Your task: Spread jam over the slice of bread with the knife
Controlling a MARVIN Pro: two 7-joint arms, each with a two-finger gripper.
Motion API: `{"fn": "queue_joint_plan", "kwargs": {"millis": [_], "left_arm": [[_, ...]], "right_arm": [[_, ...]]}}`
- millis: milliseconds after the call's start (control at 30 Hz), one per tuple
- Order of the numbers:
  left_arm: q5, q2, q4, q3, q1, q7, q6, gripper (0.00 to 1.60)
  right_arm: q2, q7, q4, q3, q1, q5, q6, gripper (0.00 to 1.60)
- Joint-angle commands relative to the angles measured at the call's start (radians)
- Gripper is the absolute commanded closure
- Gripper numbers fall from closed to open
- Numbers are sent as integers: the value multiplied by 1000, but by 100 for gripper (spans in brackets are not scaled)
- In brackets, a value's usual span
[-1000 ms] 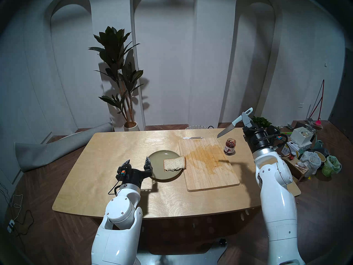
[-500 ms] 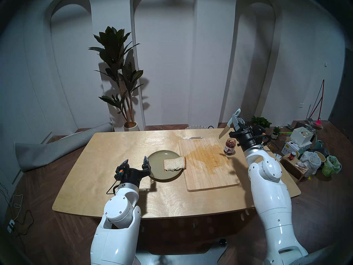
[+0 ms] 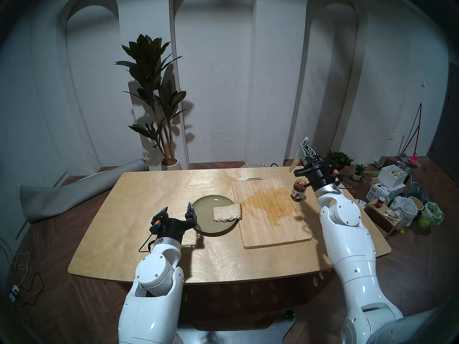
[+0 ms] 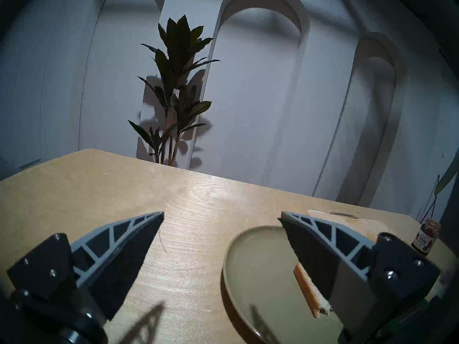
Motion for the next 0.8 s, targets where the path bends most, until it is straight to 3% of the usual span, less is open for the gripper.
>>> {"fn": "queue_joint_plan", "kwargs": {"millis": [0,200,300,367,400,433,633,767], "left_arm": [[16,13,-17,-5,-31,-1,-23,0],[20,26,-18,-21,-46,-9,-31,0],[22,29,-18,-25,-49,-13,-30,0],[23,29,-16,-27,-48,-14,-29,0],[22,29,-15,-28,-48,-14,-29,0],[21,27,-14,-29,-47,-14,-29,0],[20,24,-5,-28,-44,-19,-24,0],[20,22,-2,-26,-46,-20,-25,0]], "right_arm": [[-27,-33,52,14,68,-45,-109,160],[-49,-77,85,24,60,-73,-207,160],[-66,-112,54,37,35,-78,-199,160],[-81,-140,-1,47,3,-74,-132,160],[-83,-148,0,48,1,-82,-138,160],[-98,-160,-18,56,-11,-58,-81,160],[-136,-251,-78,64,-46,-63,16,160],[-134,-306,-132,52,-61,-105,113,160]]}}
